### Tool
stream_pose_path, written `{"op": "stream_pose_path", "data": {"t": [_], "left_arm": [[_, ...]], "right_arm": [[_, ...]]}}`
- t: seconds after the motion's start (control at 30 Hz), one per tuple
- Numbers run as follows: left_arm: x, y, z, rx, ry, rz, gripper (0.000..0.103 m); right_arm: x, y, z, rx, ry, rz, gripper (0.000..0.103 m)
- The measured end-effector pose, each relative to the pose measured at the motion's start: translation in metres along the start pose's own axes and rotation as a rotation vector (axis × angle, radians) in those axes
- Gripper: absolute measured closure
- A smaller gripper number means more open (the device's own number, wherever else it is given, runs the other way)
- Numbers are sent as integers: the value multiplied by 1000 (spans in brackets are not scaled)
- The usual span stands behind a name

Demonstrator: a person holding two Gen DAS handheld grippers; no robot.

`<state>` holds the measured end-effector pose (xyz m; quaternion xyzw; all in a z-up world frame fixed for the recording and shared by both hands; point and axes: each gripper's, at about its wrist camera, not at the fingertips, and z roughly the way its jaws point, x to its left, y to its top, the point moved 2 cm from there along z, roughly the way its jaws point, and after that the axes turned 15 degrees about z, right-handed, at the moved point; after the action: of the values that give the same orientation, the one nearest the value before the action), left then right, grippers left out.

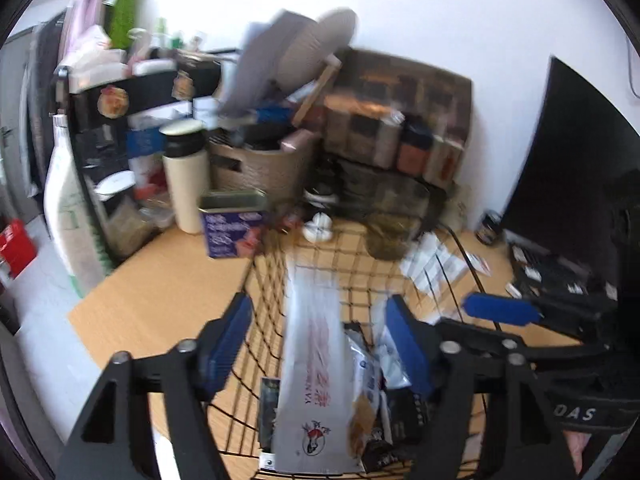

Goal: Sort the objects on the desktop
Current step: 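Carry the white packet and snack bar over the basket and release both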

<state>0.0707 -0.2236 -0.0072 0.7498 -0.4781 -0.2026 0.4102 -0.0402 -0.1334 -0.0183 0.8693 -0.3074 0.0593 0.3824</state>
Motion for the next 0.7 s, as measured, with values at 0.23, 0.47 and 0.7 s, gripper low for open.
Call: {"op": "stream_pose_path", "data": {"t": [0.23, 0.47, 0.7], "left_arm": [[-5, 4, -5, -12, 21, 22, 22], [-25, 18, -18, -43, -15, 47, 23], [-114, 40, -24, -74, -141, 180, 22]], "right_arm": [[-4, 6, -13, -34, -12, 2, 53], [-16, 7, -34, -64, -25, 8, 53], [-100, 18, -83, -134, -151, 114, 52]]}}
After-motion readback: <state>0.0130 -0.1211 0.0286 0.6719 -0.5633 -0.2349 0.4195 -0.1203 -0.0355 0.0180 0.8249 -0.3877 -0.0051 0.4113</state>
